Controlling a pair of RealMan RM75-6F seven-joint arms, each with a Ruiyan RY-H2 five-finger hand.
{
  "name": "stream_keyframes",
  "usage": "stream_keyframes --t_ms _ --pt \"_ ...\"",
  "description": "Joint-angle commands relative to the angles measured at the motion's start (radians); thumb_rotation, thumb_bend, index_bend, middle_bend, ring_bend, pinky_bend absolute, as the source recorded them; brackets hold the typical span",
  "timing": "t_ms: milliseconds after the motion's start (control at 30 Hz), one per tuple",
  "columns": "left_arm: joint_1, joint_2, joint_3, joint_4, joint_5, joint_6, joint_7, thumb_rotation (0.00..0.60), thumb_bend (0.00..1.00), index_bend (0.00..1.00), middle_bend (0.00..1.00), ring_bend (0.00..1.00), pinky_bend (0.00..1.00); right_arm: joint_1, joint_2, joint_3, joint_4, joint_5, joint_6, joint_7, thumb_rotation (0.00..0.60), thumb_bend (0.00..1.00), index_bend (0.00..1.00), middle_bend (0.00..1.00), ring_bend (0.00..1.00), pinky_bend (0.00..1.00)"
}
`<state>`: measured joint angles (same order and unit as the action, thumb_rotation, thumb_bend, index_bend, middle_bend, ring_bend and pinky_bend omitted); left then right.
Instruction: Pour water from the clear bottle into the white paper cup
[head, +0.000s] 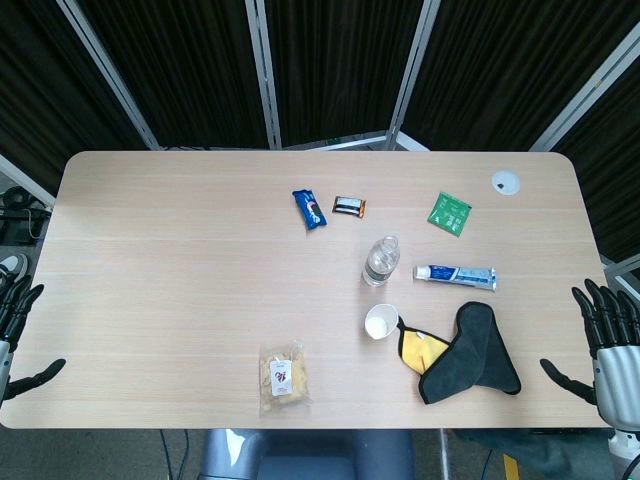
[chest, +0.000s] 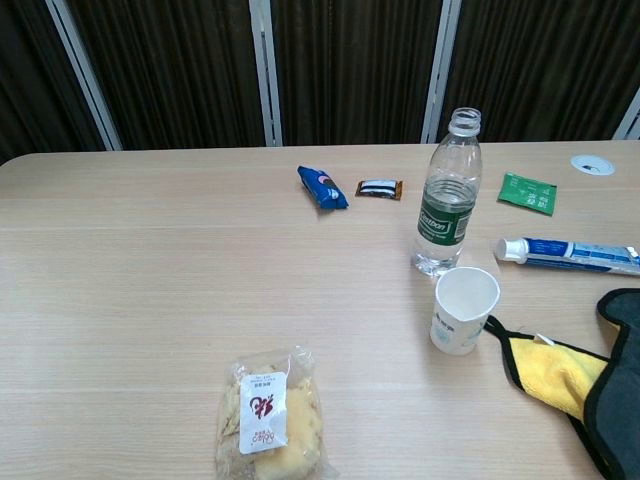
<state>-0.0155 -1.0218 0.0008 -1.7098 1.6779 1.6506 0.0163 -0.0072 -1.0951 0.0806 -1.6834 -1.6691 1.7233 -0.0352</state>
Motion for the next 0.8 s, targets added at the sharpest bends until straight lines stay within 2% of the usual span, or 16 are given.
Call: stream_keyframes --t_ms 33,233,367,400,567,633,733,800 --pt "-0.001 0.0 -0.001 0.0 0.0 0.0 -0.001 0.6 0.0 0.0 0.0 0.0 0.0 0.0 -0.002 0.0 0.001 0.0 0.0 -0.003 0.6 0.0 0.0 0.0 0.0 0.0" --pt "0.003 0.002 0.0 0.0 -0.002 0.002 -0.003 0.6 0.0 0.0 0.0 0.0 0.0 0.006 0.0 -0.009 -0.002 0.008 -0.029 0.018 0.6 0.0 0.0 0.0 0.0 0.0" --pt "0.005 0.01 -0.004 -0.009 -0.002 0.013 -0.014 0.6 0.0 0.0 0.0 0.0 0.0 0.046 0.049 -0.031 -0.031 0.017 -0.129 0.159 0.6 0.0 0.0 0.0 0.0 0.0" --pt "0.005 0.012 -0.005 -0.009 -0.002 0.014 -0.016 0.6 0.0 0.0 0.0 0.0 0.0 0.07 0.067 -0.027 -0.028 0.031 -0.171 0.217 0.6 0.0 0.0 0.0 0.0 0.0" --pt "-0.001 0.007 -0.013 -0.005 -0.019 -0.001 -0.007 0.6 0.0 0.0 0.0 0.0 0.0 0.193 0.077 0.018 0.067 0.093 -0.358 0.338 0.6 0.0 0.0 0.0 0.0 0.0" --pt "-0.005 0.003 -0.019 -0.009 -0.038 -0.011 0.005 0.6 0.0 0.0 0.0 0.0 0.0 0.263 0.059 0.038 0.128 0.125 -0.468 0.398 0.6 0.0 0.0 0.0 0.0 0.0" --pt "-0.009 -0.006 -0.031 -0.008 -0.069 -0.026 0.025 0.6 0.0 0.0 0.0 0.0 0.0 0.364 0.017 0.055 0.218 0.144 -0.617 0.553 0.6 0.0 0.0 0.0 0.0 0.0" --pt "-0.014 -0.012 -0.039 -0.004 -0.093 -0.039 0.037 0.6 0.0 0.0 0.0 0.0 0.0 0.417 -0.012 0.062 0.262 0.143 -0.683 0.648 0.6 0.0 0.0 0.0 0.0 0.0"
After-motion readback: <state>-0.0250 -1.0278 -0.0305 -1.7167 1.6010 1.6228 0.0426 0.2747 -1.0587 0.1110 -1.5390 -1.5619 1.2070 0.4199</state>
